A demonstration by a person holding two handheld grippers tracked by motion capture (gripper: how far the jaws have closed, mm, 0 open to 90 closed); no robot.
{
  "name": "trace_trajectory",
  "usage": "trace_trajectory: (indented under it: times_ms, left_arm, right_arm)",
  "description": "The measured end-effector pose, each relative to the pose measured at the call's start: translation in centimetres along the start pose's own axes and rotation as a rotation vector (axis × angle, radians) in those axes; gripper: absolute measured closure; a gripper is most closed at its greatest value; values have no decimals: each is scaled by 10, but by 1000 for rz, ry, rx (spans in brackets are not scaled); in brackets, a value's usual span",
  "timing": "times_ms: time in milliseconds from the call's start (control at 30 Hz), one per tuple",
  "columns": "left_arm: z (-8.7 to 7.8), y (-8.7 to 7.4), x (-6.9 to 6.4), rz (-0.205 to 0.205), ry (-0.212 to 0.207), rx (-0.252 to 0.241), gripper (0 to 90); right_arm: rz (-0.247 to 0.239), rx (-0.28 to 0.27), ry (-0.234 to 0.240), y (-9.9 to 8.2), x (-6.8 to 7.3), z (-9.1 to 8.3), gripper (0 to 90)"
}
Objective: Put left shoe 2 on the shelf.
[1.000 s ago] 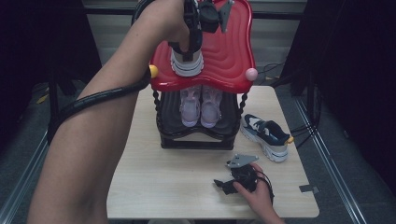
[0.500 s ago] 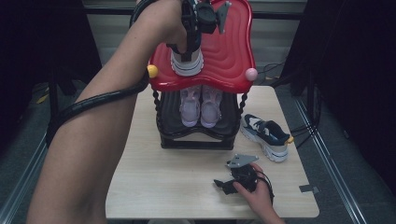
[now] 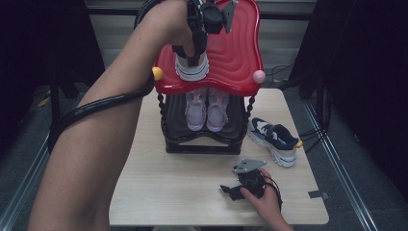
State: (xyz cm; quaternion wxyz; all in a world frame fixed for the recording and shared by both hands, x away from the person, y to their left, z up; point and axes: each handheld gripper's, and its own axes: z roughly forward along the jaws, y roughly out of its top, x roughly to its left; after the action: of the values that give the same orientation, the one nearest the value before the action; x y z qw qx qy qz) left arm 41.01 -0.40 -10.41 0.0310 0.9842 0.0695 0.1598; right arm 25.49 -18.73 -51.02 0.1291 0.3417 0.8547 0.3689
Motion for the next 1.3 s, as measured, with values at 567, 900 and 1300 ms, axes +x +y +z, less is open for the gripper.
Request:
trace_trajectory:
  times_ms: [567, 900, 1300]
  left_arm:
    - [-5, 0, 1, -35, 37, 16, 466]
    - [-11, -1, 2, -68, 24, 14, 409]
    - [-20, -7, 2, -100, 7, 3, 381]
  right_arm:
    - [0, 0, 0, 0, 0, 0, 124]
    - [0, 0, 0, 0, 0, 0, 124]
    - [0, 0, 0, 0, 0, 0, 124]
